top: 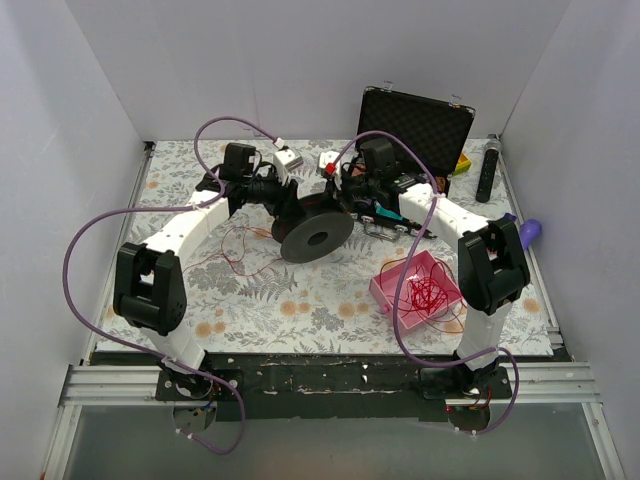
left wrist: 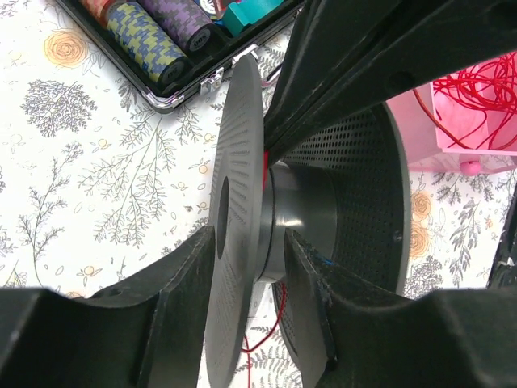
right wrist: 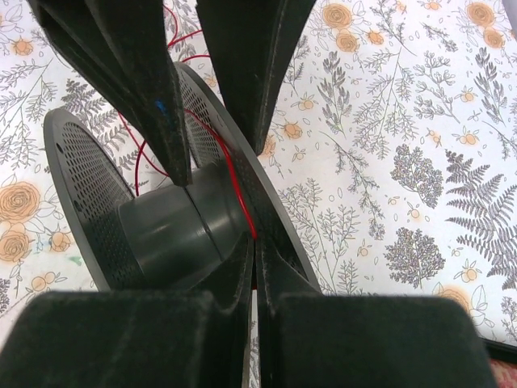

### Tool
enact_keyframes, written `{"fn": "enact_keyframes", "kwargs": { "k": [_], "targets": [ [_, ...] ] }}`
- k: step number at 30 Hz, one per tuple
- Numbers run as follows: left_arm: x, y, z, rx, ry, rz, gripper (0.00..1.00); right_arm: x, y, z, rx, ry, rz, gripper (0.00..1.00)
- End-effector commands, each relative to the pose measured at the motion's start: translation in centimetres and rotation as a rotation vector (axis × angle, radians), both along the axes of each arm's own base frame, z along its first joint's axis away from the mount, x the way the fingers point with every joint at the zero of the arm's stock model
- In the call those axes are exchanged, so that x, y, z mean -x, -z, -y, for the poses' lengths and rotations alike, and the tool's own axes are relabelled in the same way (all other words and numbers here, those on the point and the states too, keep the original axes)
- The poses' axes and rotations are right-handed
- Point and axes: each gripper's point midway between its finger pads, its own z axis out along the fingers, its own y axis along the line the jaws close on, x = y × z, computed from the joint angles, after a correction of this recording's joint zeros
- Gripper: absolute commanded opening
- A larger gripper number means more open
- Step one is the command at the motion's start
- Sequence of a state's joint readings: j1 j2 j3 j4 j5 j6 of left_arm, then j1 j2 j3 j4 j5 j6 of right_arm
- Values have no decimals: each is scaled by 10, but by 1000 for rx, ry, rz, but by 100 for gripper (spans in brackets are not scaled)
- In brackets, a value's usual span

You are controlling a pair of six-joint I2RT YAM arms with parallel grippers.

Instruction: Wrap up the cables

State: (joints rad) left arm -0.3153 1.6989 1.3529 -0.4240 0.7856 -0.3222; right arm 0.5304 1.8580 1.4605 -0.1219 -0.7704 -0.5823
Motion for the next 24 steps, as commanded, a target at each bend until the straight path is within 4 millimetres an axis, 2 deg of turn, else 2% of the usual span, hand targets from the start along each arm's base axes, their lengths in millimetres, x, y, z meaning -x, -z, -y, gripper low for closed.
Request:
{"fn": "enact_keyframes", "kwargs": {
  "k": [1,5,8,12,16,19,20,23,24],
  "targets": [
    [2,-15,-5,-18,-67,66,39,-2,-13,-9,-30,-45,59,1],
    [3,-1,-3,-41,-49,58,40,-3,-12,-11,-10,-61,58,1],
    [0,-1,0,-45,-43,74,37,-3,-13,-15,-7,-65,69,1],
    [-1,-2,0,-45,-47,78,25,-5,-14,-19,-9,-54,73,1],
    [10,4,-2,-44,-33,56,0,-8,-17,-19,-7,-30,82,1],
    [13,1,-3,-37,-57,36,0,-19,-25,-18,-17,41,89,1],
    [13,-1,-4,-34,-71,33,0,-21,-29,-17,-23,64,83,6],
    [8,-17,-9,-25,-148,44,0,-27,-42,-14,-25,121,81,34],
    [7,-20,-11,-27,-171,47,0,-29,-48,-13,-26,141,82,39]
  ]
}}
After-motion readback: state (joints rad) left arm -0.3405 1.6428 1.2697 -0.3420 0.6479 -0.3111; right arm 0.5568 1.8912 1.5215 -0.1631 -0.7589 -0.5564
